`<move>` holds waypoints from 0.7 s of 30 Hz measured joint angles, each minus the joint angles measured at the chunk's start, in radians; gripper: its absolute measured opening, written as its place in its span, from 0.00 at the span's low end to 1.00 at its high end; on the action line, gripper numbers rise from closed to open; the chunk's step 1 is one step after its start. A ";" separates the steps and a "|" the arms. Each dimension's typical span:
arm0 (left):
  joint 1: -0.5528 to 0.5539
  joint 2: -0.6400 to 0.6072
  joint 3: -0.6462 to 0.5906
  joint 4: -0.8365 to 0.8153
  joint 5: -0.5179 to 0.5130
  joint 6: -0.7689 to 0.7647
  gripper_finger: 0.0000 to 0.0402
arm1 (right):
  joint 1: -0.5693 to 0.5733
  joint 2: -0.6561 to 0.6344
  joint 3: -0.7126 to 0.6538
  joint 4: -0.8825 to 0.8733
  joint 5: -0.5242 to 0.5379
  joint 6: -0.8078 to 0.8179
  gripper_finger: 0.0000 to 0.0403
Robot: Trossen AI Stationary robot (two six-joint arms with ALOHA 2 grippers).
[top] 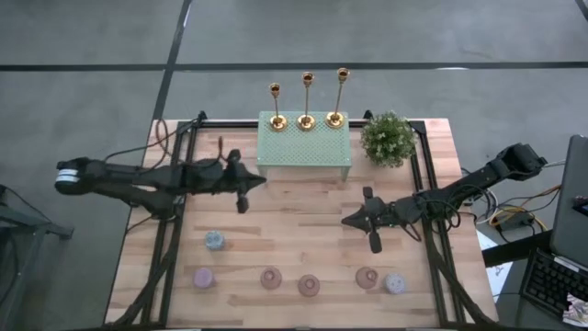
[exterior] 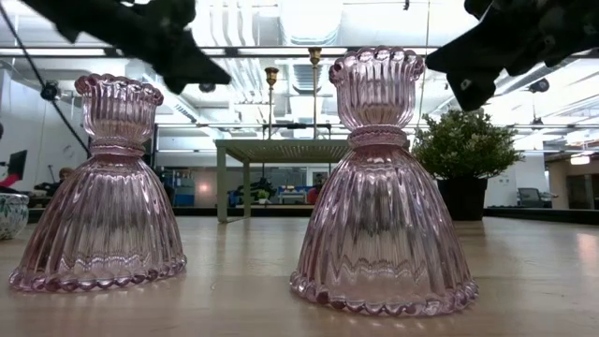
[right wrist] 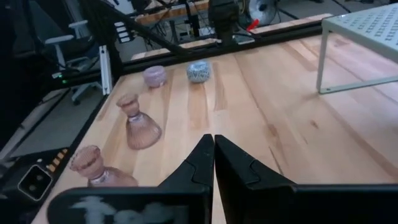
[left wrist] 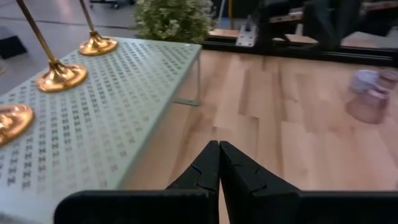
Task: Pick & Place candle stick holders
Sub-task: Put the right pink glass candle holder on the shelf
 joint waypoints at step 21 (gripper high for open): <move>-0.138 -0.400 -0.326 0.066 0.002 -0.025 0.03 | 0.038 0.000 0.201 -0.385 -0.171 -0.007 0.02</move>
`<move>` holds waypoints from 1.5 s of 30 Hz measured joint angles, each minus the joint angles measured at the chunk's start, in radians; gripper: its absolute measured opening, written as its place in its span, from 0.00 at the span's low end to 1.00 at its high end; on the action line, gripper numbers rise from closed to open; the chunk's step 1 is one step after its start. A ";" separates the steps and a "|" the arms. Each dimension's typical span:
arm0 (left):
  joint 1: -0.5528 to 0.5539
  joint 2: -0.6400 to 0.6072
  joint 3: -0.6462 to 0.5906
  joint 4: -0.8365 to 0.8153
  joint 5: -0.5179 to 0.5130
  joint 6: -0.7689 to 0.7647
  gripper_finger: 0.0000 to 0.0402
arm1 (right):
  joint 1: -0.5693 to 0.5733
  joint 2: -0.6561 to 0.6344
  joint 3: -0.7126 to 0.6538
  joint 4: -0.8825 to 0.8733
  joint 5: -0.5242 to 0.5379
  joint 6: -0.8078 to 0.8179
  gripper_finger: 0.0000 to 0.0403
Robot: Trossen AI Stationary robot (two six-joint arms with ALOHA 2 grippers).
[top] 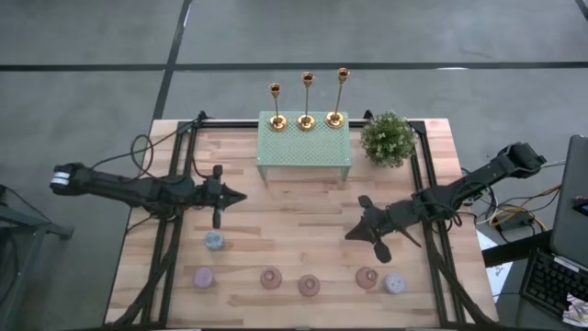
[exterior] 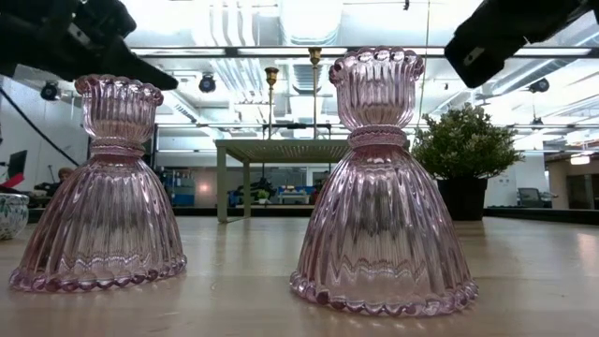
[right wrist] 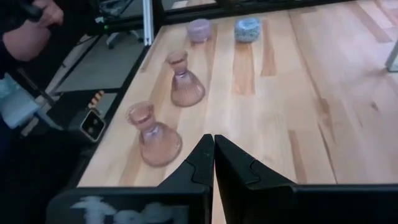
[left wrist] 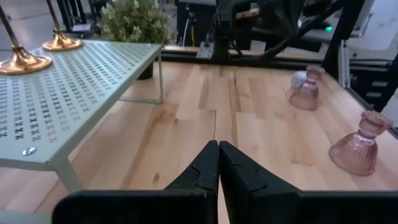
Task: Pick & Place candle stick holders
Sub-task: Put the right pink glass candle holder on the shelf
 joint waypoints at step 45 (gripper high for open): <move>0.000 -0.524 -0.210 -0.139 0.083 -0.047 0.04 | 0.572 0.198 0.279 -0.671 0.311 0.780 0.57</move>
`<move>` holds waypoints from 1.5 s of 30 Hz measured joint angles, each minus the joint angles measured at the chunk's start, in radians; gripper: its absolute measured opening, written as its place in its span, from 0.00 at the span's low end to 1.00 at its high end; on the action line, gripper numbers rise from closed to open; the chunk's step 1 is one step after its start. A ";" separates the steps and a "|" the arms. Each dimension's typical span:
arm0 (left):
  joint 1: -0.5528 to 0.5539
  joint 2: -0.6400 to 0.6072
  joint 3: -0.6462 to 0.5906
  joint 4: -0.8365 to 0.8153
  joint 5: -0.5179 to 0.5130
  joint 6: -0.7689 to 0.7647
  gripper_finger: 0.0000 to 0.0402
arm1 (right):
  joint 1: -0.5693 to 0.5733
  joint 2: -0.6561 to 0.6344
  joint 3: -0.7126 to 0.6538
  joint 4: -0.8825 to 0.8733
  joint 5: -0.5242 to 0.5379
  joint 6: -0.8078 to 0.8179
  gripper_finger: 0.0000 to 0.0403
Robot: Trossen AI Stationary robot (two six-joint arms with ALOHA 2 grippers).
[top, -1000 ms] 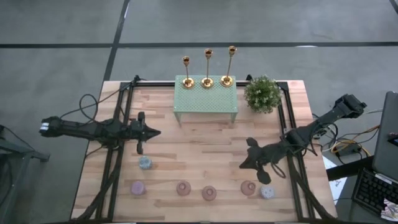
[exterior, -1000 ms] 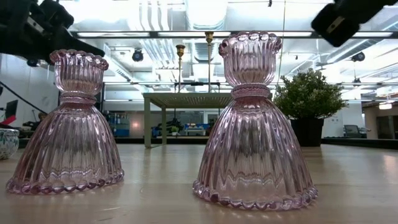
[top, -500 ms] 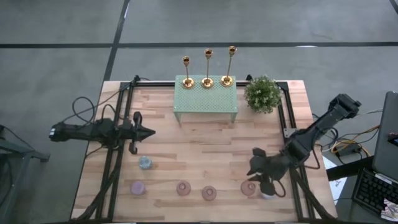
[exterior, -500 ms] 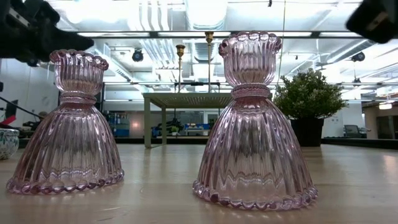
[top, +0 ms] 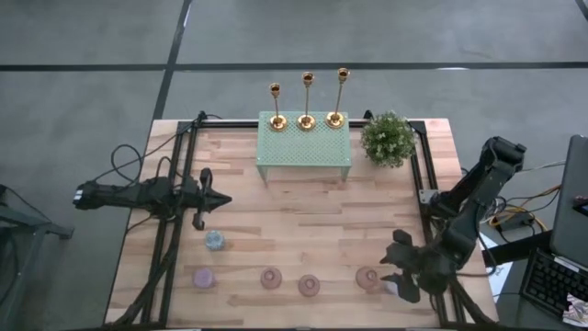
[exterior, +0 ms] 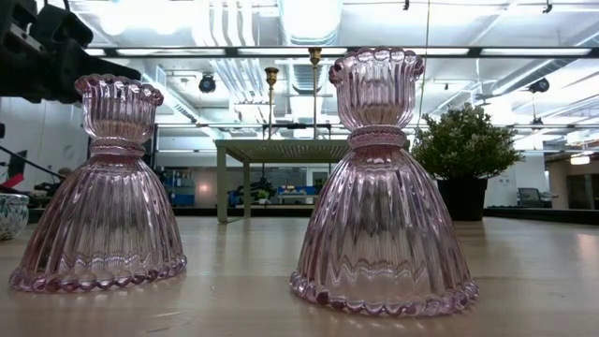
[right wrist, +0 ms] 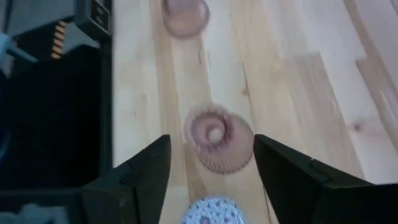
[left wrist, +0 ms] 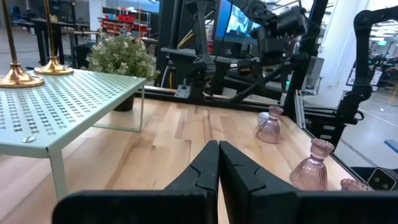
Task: Pick & Place candle stick holders
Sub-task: Put the right pink glass candle holder on the shelf
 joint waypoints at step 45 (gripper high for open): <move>0.001 0.030 -0.014 0.028 0.032 0.044 0.04 | 0.107 0.399 -0.002 0.188 0.358 0.131 0.60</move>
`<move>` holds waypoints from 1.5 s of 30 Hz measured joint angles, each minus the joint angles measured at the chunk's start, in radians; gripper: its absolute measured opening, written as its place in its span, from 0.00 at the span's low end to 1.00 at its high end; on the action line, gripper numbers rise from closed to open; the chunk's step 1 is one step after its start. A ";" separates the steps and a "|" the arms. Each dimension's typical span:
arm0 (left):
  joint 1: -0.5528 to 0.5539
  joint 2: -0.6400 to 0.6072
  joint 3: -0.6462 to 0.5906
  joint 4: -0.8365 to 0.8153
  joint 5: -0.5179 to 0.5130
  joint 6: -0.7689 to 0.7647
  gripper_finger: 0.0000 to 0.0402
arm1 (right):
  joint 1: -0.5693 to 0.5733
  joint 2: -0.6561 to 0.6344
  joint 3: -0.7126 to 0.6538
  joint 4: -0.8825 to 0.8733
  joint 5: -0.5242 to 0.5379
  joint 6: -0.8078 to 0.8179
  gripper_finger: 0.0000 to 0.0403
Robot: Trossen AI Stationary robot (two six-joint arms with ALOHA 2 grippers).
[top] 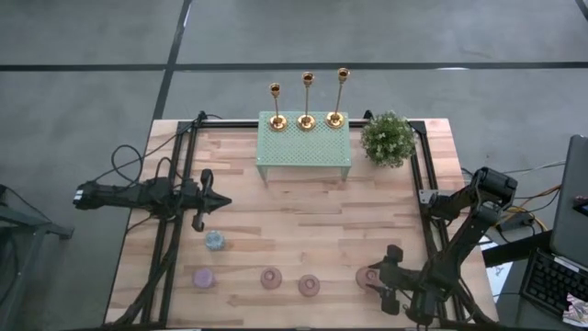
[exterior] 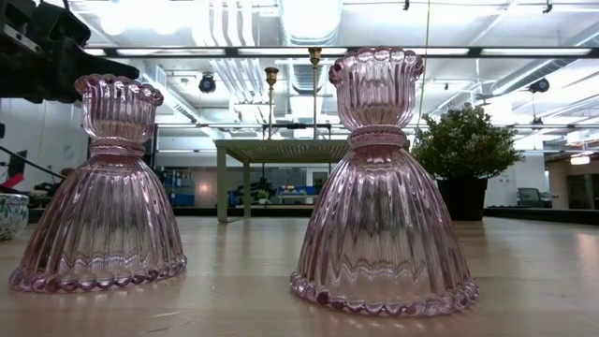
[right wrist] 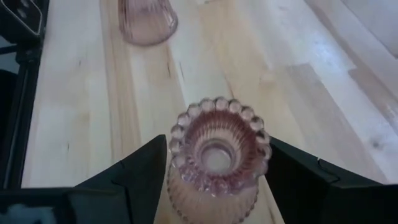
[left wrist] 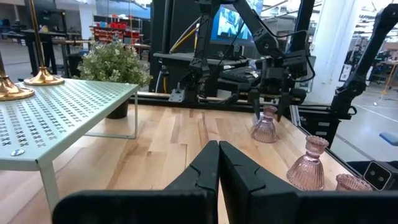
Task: Pick & Place candle stick holders
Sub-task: Put the right pink glass candle holder on the shelf
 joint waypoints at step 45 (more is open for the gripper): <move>0.000 0.002 0.000 0.005 -0.001 -0.001 0.04 | -0.333 -0.359 0.034 -0.004 -0.036 -0.447 0.38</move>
